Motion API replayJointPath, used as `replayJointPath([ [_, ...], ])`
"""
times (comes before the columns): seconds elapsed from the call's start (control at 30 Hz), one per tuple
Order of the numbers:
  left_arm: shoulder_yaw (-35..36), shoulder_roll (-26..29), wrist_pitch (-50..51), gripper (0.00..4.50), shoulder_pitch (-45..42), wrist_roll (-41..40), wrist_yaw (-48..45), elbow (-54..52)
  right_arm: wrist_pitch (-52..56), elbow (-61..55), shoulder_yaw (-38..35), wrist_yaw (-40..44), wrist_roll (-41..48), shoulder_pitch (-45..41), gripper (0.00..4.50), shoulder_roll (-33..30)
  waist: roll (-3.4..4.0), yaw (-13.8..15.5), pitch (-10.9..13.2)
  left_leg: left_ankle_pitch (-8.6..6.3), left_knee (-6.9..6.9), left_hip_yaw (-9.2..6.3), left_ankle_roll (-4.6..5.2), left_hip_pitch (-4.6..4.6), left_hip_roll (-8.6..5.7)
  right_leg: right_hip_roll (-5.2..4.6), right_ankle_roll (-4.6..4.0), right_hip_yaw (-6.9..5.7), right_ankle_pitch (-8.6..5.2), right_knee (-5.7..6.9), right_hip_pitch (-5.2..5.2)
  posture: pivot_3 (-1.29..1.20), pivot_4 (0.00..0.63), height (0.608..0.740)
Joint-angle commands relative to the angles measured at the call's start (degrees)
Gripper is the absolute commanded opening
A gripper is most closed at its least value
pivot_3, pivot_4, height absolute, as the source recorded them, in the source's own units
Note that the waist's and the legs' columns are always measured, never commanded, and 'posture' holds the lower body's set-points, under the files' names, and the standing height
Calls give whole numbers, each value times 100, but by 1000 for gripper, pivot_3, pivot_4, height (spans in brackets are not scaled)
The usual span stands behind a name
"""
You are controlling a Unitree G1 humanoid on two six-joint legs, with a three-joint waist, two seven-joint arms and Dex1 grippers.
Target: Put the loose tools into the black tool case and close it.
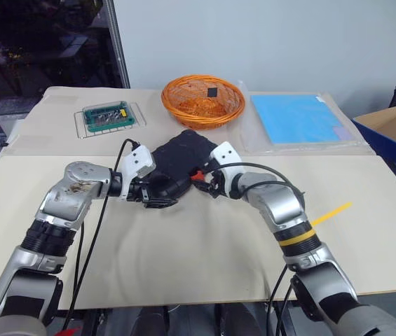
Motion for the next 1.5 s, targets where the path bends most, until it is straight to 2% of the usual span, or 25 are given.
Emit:
replayJointPath([
  [0.03,1,0,86,4500,115,60,37,-68,468,-896,-233,52,217,137,3439,-159,0,9,0,0,0,0,0,0,0,0,0,0,0,0,1,0,150,740],
  [0.1,5,-10,97,4500,135,60,53,-89,706,-1169,-294,38,309,222,3439,-204,0,20,0,0,0,0,0,0,-2,-3,1,-1,0,0,3,0,150,740],
  [0.2,13,-11,118,4500,155,51,64,-119,1041,-1514,-361,44,520,329,2692,-200,0,22,0,0,2,0,0,1,-2,-3,0,-2,0,0,4,0,150,740],
  [0.23,13,-12,121,4500,156,51,67,-119,1106,-1574,-366,40,562,346,2591,-191,0,22,0,0,2,-1,0,1,-1,-2,0,-2,0,1,4,0,150,740],
  [0.27,11,-11,118,4500,155,54,67,-116,1158,-1592,-352,28,602,357,2068,-168,0,23,0,0,2,-1,0,2,-1,-1,0,-2,0,1,4,0,150,740],
  [0.47,13,3,130,4500,159,56,71,-132,825,-887,-149,-178,372,236,39,72,0,23,0,0,2,-1,0,2,-2,-1,0,-2,0,0,5,0,150,740],
  [0.63,17,14,167,4500,181,56,80,-162,155,47,55,-208,74,-60,39,203,0,15,0,0,2,0,0,2,-3,-2,0,-2,0,-1,3,0,150,740],
  [0.8,23,-4,191,4500,189,59,95,-171,-348,434,74,-119,22,-224,39,297,0,-2,0,0,2,-1,0,2,-2,-1,0,-2,1,1,4,0,150,740],
  [0.9,24,-16,193,4500,200,58,113,-176,-484,440,75,-79,-5,-213,39,292,0,-4,0,0,2,-2,0,2,-1,0,0,-2,1,1,3,0,150,740],
  [1.17,49,-49,172,4500,253,61,154,-171,-208,-654,-84,122,124,386,39,-84,0,2,0,0,1,-1,0,2,-1,-1,1,-1,0,0,4,0,150,740],
  [1.5,43,-61,151,4500,276,70,146,-171,-376,-63,144,-43,-246,233,39,-38,0,15,0,0,1,0,0,7,-2,-2,0,-1,0,0,8,0,150,740],
])
